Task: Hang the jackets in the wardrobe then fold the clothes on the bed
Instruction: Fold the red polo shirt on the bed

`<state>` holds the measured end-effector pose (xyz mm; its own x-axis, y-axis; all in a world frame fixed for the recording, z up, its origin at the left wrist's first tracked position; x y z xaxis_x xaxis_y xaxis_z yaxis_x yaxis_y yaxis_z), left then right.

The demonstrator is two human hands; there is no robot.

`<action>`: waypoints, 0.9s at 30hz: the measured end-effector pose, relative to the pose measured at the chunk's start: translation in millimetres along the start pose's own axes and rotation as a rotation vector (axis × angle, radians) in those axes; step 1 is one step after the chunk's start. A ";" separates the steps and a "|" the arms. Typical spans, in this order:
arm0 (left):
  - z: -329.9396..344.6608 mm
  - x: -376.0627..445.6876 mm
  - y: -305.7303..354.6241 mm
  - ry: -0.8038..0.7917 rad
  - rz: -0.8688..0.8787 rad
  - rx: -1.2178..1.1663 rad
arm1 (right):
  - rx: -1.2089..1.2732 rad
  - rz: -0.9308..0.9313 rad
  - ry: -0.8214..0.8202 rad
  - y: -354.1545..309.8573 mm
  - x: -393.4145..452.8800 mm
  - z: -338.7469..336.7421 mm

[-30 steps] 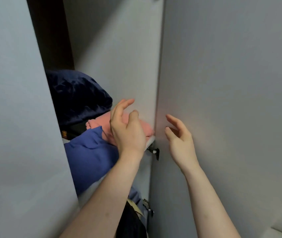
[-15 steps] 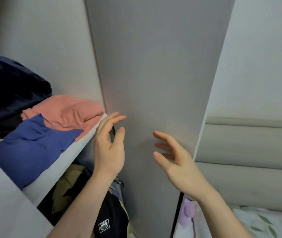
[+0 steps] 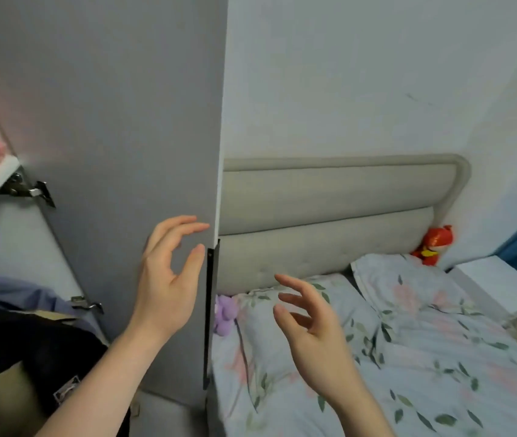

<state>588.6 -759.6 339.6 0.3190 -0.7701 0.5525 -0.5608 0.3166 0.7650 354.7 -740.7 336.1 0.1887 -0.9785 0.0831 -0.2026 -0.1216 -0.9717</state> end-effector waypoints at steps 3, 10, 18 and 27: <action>33.1 -42.6 9.7 -0.217 0.023 -0.014 | -0.041 0.093 0.089 13.8 -54.4 -39.1; 103.2 -142.4 72.9 -0.790 0.189 -0.041 | -0.085 0.248 0.421 37.9 -187.1 -128.4; 161.5 -285.0 182.6 -1.116 0.392 -0.037 | -0.102 0.347 0.677 45.3 -382.1 -220.2; 187.3 -455.2 326.6 -1.356 0.599 -0.123 | -0.096 0.423 0.938 53.8 -605.4 -288.0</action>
<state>117.1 -409.4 276.0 -0.9059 -0.4064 0.1190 -0.2598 0.7554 0.6016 -47.2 -202.8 297.2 -0.7327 -0.6756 -0.0823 -0.1616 0.2902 -0.9432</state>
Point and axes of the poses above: each hand's wrist, its own x-axis towards the middle knuckle, its own z-axis out of the palm, y = z × x, the point moved 1 cm from there along x, towards the middle knuckle, and after that the axes turned 6 degrees about x, right-handed, at the moved point
